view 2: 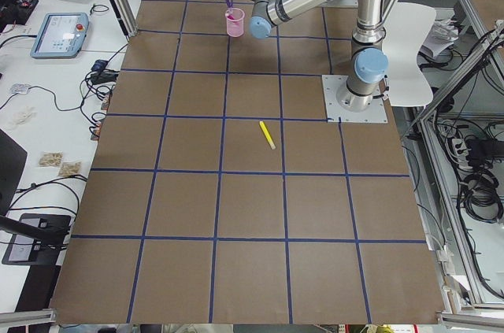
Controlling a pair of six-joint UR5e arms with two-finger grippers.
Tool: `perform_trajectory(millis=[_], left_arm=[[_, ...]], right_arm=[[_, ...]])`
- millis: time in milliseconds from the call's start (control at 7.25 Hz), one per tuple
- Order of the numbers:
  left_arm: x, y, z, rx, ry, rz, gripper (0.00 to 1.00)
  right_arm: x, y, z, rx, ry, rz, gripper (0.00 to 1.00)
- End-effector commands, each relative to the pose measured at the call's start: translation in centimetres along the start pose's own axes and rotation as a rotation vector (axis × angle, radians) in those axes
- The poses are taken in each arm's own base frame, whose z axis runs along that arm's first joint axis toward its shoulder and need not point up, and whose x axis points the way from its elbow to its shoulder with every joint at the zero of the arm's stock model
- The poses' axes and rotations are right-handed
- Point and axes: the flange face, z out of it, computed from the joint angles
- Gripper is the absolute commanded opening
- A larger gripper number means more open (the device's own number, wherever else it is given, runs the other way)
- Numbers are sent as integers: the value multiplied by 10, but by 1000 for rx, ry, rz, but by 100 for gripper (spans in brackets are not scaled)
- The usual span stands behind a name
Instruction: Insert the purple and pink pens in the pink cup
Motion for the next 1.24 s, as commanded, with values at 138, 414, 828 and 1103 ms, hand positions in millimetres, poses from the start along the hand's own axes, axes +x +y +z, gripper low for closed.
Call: perform_trajectory(millis=[138, 414, 828, 1103], left_arm=[[-1, 4, 13, -13, -37, -136, 100], [0, -5, 4, 4, -52, -138, 100], [-5, -2, 7, -11, -69, -144, 100], [-12, -10, -9, -38, -131, -164, 100]], right_arm=[[8, 20, -21, -151, 47, 38, 100], [9, 21, -29, -196, 80, 63, 100], [5, 4, -63, -213, 102, 126, 100], [2, 1, -64, -208, 91, 128, 100]])
